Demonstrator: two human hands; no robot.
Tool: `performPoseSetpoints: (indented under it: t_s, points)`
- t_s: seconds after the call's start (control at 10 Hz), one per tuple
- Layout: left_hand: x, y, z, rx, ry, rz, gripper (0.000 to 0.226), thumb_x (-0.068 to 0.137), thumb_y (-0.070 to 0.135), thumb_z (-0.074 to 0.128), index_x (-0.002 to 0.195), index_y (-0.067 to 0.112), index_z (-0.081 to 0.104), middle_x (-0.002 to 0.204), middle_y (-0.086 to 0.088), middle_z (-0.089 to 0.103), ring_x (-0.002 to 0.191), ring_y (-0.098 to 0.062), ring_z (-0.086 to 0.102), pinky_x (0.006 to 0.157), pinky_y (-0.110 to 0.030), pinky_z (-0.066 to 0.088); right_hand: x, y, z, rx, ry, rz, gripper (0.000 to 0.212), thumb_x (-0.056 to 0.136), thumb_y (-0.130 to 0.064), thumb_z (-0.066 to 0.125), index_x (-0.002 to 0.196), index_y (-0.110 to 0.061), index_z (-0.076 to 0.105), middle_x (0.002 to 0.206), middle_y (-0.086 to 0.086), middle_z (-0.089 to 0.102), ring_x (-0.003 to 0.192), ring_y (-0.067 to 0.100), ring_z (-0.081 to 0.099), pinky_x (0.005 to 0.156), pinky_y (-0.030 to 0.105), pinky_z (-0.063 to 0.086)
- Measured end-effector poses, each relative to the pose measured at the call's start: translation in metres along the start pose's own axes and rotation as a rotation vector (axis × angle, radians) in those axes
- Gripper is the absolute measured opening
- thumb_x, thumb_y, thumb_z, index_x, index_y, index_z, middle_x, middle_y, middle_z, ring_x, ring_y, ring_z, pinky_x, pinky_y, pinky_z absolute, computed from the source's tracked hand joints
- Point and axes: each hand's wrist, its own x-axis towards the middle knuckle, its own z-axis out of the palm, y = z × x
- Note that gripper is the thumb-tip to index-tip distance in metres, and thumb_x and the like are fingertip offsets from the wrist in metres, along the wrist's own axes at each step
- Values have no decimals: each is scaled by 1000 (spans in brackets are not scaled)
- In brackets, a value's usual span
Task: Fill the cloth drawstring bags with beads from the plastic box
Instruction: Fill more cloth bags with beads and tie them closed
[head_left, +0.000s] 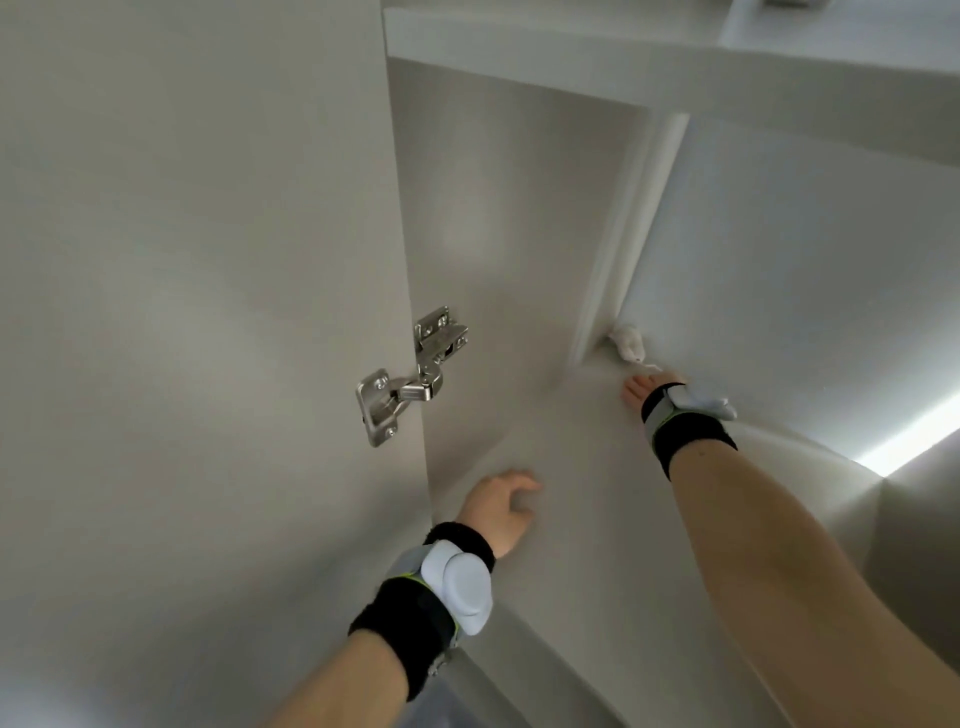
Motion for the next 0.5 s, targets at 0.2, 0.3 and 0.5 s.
performPoseSetpoints:
  t_s: [0.2, 0.3, 0.5]
  points:
    - [-10, 2, -4, -49, -38, -33, 38, 86, -4, 49, 120, 8, 61, 131, -2, 54, 125, -17, 47, 93, -6, 26, -30, 5, -6, -137, 50, 25, 39, 103, -20, 21, 132, 0, 37, 143, 15, 38, 117, 35, 50, 62, 33, 58]
    - [-16, 10, -15, -143, -23, -29, 32, 84, -9, 47, 108, 6, 64, 116, -15, 64, 107, -26, 59, 97, -29, 44, -65, -3, 6, -223, -10, -3, 28, 101, -18, 34, 121, -4, 48, 106, 10, 59, 74, 20, 61, 44, 23, 51]
    - [-48, 35, -48, -188, -20, 120, 24, 85, -4, 54, 101, 8, 67, 99, -14, 67, 93, -24, 61, 82, -23, 44, -157, -26, 38, -384, -136, -258, 20, 93, -7, 46, 77, -11, 57, 70, 6, 56, 49, 15, 58, 55, 23, 42]
